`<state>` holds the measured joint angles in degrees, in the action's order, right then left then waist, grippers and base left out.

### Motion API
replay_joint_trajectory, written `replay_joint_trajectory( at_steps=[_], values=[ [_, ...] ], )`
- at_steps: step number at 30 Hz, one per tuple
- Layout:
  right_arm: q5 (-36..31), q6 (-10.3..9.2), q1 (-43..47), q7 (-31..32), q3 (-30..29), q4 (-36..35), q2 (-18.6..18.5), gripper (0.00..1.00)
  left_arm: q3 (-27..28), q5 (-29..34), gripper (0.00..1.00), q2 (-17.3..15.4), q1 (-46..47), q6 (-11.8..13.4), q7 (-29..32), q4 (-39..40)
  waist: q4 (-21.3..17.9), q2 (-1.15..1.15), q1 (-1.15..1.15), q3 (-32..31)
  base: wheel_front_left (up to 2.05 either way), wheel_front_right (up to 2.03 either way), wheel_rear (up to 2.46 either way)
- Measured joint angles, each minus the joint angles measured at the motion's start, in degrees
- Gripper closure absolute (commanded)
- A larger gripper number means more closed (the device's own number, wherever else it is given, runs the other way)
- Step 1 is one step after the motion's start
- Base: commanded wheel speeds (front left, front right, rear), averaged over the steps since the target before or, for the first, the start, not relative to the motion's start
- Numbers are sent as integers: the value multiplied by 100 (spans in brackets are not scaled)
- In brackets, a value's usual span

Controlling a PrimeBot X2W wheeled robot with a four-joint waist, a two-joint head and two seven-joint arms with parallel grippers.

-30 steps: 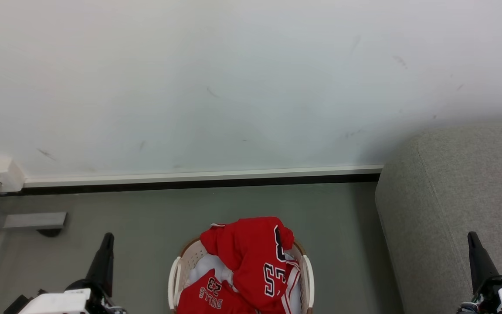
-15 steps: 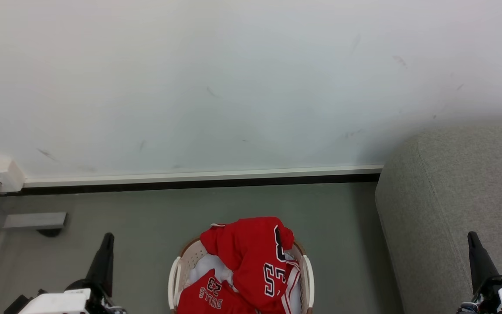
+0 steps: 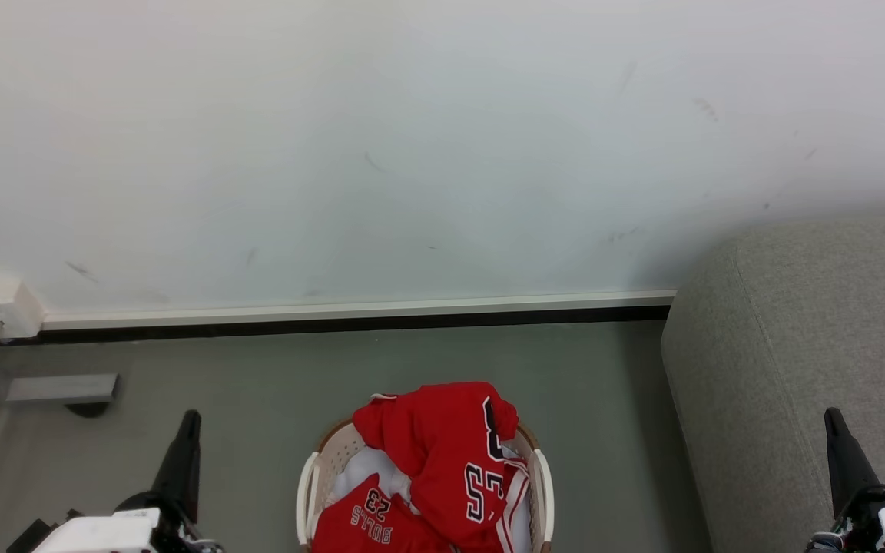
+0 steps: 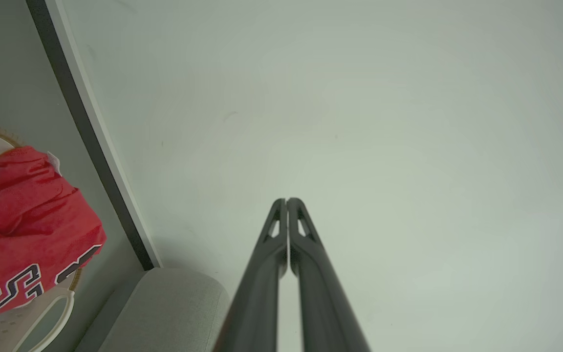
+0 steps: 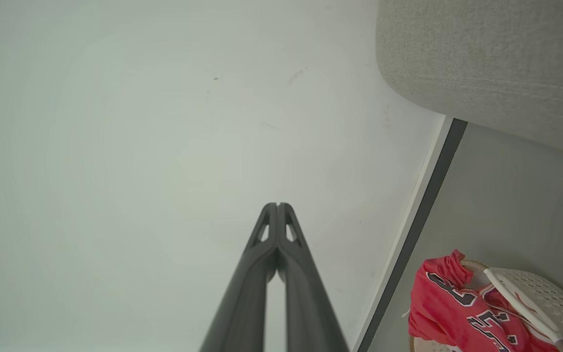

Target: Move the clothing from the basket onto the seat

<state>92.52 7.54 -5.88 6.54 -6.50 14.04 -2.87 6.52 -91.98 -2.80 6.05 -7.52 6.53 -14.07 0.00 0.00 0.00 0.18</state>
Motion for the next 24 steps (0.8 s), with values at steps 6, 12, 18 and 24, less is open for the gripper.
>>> replay_joint_trajectory(
  at_steps=[6, 12, 18, 24],
  values=[
    [0, 0, 0, 0, 0, 0, 0, 100, -1, 0, 100, 0, 0, 0, 0, 0, 0, 0, 0, 0, 0, 0, 0],
    [0, 1, 8, -1, 2, 15, 1, 0, -1, 2, 0, 3, -6, -1, -2, -19, 0, 0, 0, 0, 0, 0, 0],
    [1, 1, 198, -46, 80, 226, 89, 0, -14, 3, 0, 69, -221, 2, -51, -238, 1, 0, 0, 2, 0, 0, 0],
    [-2, 1, 195, -212, 250, 83, 87, 0, -49, 70, 0, 65, -220, 1, -199, -176, 2, 0, 0, 7, 0, 0, 0]
  ],
)
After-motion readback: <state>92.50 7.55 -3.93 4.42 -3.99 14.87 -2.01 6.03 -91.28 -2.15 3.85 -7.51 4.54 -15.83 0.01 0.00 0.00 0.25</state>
